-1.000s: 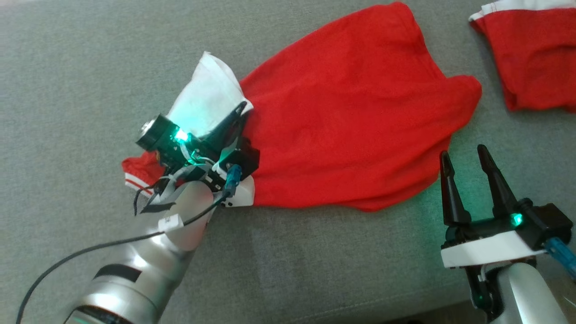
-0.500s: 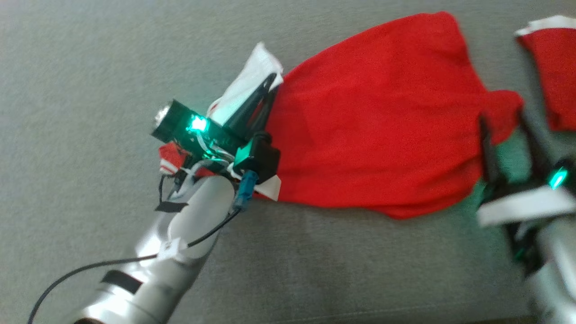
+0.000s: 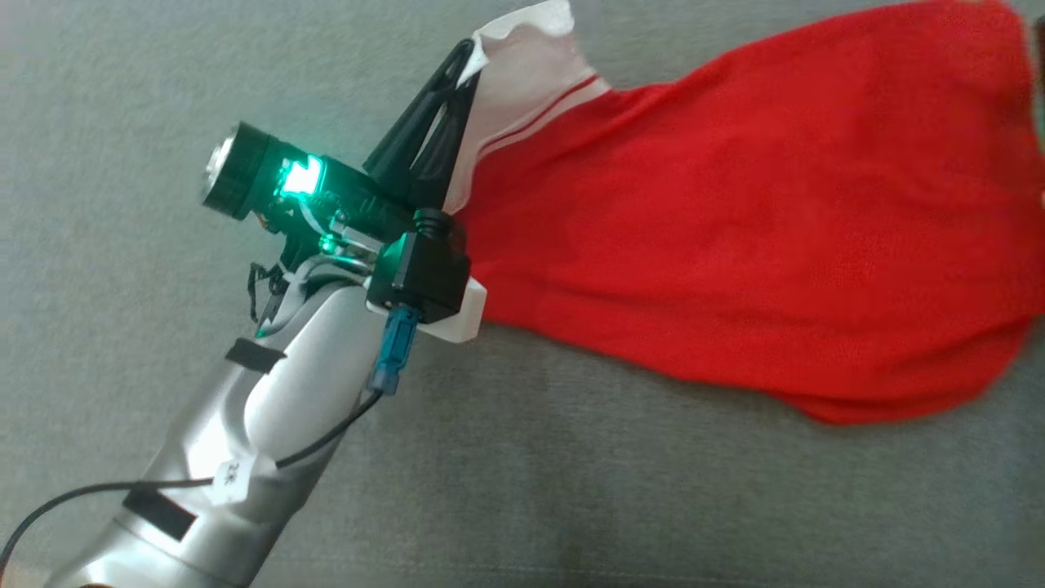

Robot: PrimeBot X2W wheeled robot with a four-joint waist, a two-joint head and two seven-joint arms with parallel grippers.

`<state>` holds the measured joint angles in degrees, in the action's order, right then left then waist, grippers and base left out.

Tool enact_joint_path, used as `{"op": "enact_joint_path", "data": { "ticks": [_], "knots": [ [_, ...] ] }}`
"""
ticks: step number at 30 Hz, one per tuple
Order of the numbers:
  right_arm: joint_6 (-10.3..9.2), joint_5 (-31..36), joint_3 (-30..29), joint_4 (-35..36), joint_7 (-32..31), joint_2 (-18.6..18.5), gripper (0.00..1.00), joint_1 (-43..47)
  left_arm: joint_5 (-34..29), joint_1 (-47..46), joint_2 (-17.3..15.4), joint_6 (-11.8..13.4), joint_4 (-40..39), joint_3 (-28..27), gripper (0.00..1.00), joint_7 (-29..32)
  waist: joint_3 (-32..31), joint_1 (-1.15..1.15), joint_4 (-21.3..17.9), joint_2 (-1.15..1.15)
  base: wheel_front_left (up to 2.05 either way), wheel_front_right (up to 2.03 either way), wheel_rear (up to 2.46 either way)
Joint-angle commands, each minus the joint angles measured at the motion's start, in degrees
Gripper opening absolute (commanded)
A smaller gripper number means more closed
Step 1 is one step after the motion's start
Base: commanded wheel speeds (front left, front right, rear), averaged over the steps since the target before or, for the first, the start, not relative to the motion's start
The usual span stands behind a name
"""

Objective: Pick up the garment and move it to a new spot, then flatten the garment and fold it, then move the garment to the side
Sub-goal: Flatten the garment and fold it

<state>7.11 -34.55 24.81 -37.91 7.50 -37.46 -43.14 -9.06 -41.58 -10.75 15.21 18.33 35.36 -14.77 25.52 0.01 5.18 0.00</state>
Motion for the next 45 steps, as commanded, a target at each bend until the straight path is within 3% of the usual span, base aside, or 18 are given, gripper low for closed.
{"op": "enact_joint_path", "data": {
  "ticks": [1, 13, 15, 16, 21, 27, 34, 39, 45],
  "knots": [
    [0.37, -0.5, 1.5, 0.2, -0.1, -2.3, 1.0, -0.5, 0.0, -0.4, -1.7, 0.5, -2.3, -1.6, 0.0, -0.2, 2.1, -0.01, 2.2, 0.0, 0.0, 0.0, 0.0],
    [0.37, -1.1, 17.5, -9.6, -4.8, -7.6, 1.0, -11.9, -0.7, -1.6, -3.0, 1.0, -7.8, -1.1, 0.0, 1.3, 6.8, -0.01, 6.2, 0.0, 0.0, 0.0, 0.0],
    [0.37, -2.4, 19.7, -9.7, -5.3, -7.9, 0.2, -12.7, -0.7, -1.6, -3.2, 1.1, -8.1, -1.0, 0.0, 1.4, 6.9, -0.01, 6.4, 0.0, 0.0, 0.0, 0.0],
    [0.37, -3.3, 20.7, -9.7, -5.9, -8.1, 0.0, -12.9, -0.6, -1.6, -3.4, 1.1, -8.1, -1.1, 0.0, 1.5, 6.8, -0.01, 6.4, 0.0, 0.0, 0.0, 0.0],
    [0.37, -8.1, 24.6, -9.3, -6.7, -8.5, 0.0, -13.8, 0.0, -1.1, -4.7, 1.8, -7.9, -2.1, 0.0, 1.5, 5.0, -0.01, 5.6, 0.0, 0.0, 0.0, 0.0],
    [0.37, -9.1, 25.3, -10.1, 1.8, -7.9, 0.0, -16.1, 0.4, -1.6, -7.1, 2.2, -8.4, -3.4, 0.0, 0.7, 0.8, -0.01, 4.4, 0.0, 0.0, 0.0, 0.0],
    [0.37, -10.1, 23.8, -9.2, 7.2, -5.9, 0.0, -19.0, 0.9, -8.0, -13.7, 0.4, -10.0, -7.0, 0.0, 0.0, -8.8, -0.01, 2.0, 0.0, 0.0, 0.0, 0.0],
    [0.37, -9.8, 18.2, -2.8, 7.5, -7.1, 0.0, -18.8, 1.8, -13.9, -17.4, -2.9, -10.6, -8.6, 0.0, -0.1, -16.0, -0.01, 0.2, 0.0, 0.0, 0.0, 0.0],
    [0.37, -7.5, 5.9, 8.6, 7.5, -7.2, 0.0, -12.2, 5.1, -17.2, -20.1, -5.6, -13.7, -11.1, 0.0, -0.2, -22.7, -0.01, -2.6, 0.0, 0.0, 0.0, 0.0]
  ]
}}
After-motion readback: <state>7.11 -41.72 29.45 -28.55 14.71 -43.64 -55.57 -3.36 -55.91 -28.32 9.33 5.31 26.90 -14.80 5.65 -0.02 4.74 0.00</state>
